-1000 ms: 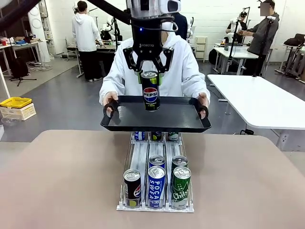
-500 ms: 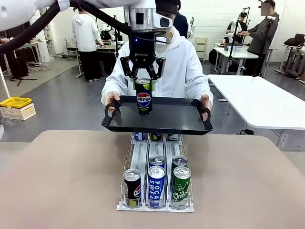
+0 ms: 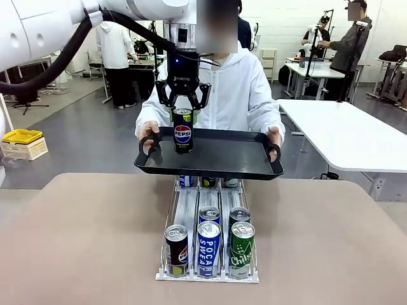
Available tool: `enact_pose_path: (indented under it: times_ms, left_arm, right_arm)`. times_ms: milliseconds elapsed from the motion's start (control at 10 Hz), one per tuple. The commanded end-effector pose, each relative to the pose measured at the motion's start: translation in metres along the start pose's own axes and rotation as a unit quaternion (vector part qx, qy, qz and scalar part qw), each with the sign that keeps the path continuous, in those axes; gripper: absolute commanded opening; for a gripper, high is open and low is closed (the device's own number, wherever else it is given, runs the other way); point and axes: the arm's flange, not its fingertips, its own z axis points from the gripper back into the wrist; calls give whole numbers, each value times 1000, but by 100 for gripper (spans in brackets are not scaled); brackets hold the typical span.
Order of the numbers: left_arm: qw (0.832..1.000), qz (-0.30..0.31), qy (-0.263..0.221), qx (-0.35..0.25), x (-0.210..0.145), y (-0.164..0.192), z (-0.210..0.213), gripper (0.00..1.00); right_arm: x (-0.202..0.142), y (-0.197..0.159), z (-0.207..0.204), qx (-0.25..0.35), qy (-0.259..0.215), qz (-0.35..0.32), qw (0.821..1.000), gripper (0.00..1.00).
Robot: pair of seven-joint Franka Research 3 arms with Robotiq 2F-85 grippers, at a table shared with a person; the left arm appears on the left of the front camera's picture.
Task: Retrieve and hand over the desired beverage to the person.
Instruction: Place the picked can on the Handle tray extended by the person.
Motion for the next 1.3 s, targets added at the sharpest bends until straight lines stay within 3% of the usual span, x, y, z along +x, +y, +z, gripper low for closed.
enact_pose_path:
  times_ms: [0, 700, 800, 1200]
  left_arm:
    - [1000, -13, -23, 16, 24, -4, 12, 59]
    - [1000, -9, -14, 23, 32, -5, -16, 59]
    - [1000, -8, -13, 17, 31, -4, -15, 100]
    - [1000, -10, -14, 15, 27, -1, -13, 100]
  right_arm:
    - [2, 0, -2, 15, -11, 7, 1000, 100]
    - [2, 0, -2, 15, -11, 7, 1000, 100]
    - [2, 0, -2, 15, -11, 7, 1000, 100]
    - [2, 0, -2, 15, -11, 7, 1000, 100]
